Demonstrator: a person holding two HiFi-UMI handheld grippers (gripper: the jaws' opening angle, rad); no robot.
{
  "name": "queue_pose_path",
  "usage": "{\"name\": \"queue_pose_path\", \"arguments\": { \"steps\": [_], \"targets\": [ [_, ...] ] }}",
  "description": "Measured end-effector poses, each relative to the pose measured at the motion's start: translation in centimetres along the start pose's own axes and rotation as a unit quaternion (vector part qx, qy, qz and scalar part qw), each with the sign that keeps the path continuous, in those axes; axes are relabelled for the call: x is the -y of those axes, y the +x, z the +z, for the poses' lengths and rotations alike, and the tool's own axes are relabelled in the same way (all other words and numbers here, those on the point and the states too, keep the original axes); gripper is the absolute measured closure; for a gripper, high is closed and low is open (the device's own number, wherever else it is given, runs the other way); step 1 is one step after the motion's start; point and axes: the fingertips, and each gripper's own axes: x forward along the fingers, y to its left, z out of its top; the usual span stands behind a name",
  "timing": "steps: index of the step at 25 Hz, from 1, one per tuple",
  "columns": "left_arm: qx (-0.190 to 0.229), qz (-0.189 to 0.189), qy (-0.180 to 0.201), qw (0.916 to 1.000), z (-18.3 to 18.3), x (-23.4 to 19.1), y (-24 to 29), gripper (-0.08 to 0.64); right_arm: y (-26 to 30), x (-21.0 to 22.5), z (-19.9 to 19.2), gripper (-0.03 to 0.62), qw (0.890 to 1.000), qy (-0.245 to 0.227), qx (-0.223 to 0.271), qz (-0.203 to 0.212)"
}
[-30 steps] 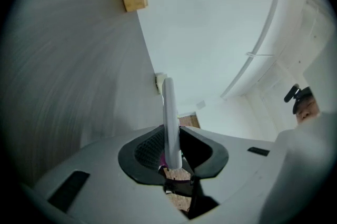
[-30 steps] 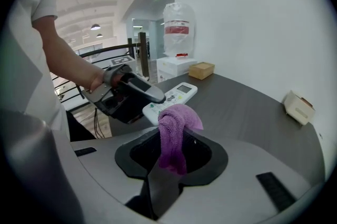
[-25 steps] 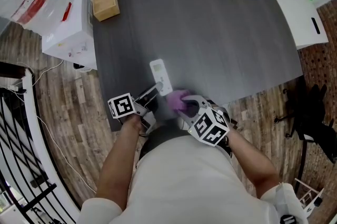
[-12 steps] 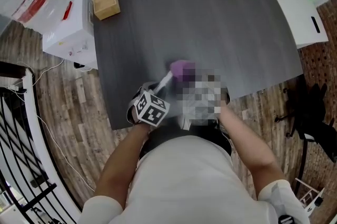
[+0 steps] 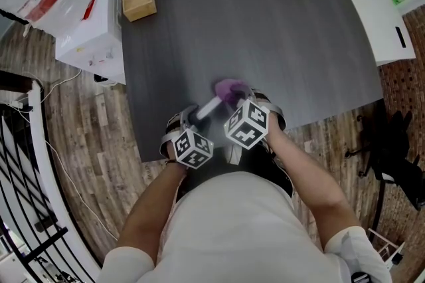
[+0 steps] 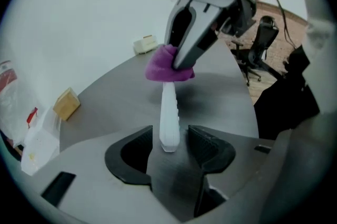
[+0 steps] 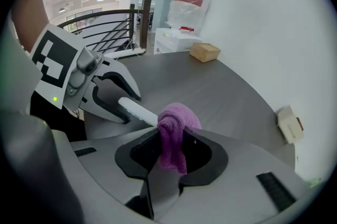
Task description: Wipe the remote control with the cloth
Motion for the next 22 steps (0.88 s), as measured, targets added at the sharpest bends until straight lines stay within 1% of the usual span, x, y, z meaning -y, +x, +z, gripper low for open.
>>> {"name": "queue_pose_path", "arguments": {
  "steps": [2, 3, 4, 5, 8, 11, 13, 15, 17, 19, 20, 22],
  "targets": [
    [0.007, -0.020, -0.002, 0.9998, -0.1, 0.1, 0.3, 0.360, 0.0, 0.1, -0.2, 0.482, 1.000, 0.017, 0.003, 0.006],
    [0.008, -0.032, -0.004, 0.9995, 0.0, 0.2, 0.5, 0.371, 0.0, 0.1, -0.3, 0.482, 1.000, 0.027, 0.004, 0.010],
    [0.006, -0.040, -0.005, 0.9992, 0.0, 0.3, 0.5, 0.396, 0.0, 0.1, -0.6, 0.482, 0.999, 0.038, 0.004, 0.015],
    [0.005, -0.042, -0.001, 0.9991, 0.1, 0.4, 0.5, 0.439, -0.1, 0.1, -0.8, 0.482, 0.999, 0.045, 0.004, 0.019],
    [0.014, -0.018, 0.032, 0.9992, 1.5, 0.0, -0.5, 0.445, -0.4, 0.8, -1.5, 0.482, 0.999, 0.046, 0.000, 0.017],
    [0.019, 0.009, 0.071, 0.9973, 3.0, -0.4, -1.1, 0.453, -0.8, 3.1, -2.2, 0.482, 0.998, 0.052, -0.009, -0.017],
    [0.014, 0.020, 0.093, 0.9953, 3.5, -0.5, -1.1, 0.454, -0.5, 4.2, -3.3, 0.482, 0.997, 0.056, -0.032, -0.034],
    [0.007, 0.026, 0.113, 0.9932, 3.8, -0.4, -1.1, 0.456, 0.1, 3.8, -4.3, 0.482, 0.997, 0.035, -0.063, -0.037],
    [0.001, 0.028, 0.128, 0.9913, 4.0, -0.2, -1.0, 0.456, -0.1, 2.5, -4.1, 0.482, 0.996, 0.001, -0.073, -0.043],
    [-0.002, 0.029, 0.133, 0.9907, 4.1, -0.3, -1.0, 0.456, -0.9, 1.0, -2.6, 0.482, 0.997, -0.027, -0.059, -0.045],
    [-0.004, 0.028, 0.131, 0.9909, 4.1, -0.4, -0.9, 0.456, -1.3, -0.1, -1.6, 0.482, 0.998, -0.035, -0.047, -0.037],
    [-0.010, 0.024, 0.125, 0.9918, 3.9, -0.4, -0.8, 0.456, -2.1, -2.7, 0.3, 0.482, 0.999, -0.037, -0.022, -0.007]
  ]
}}
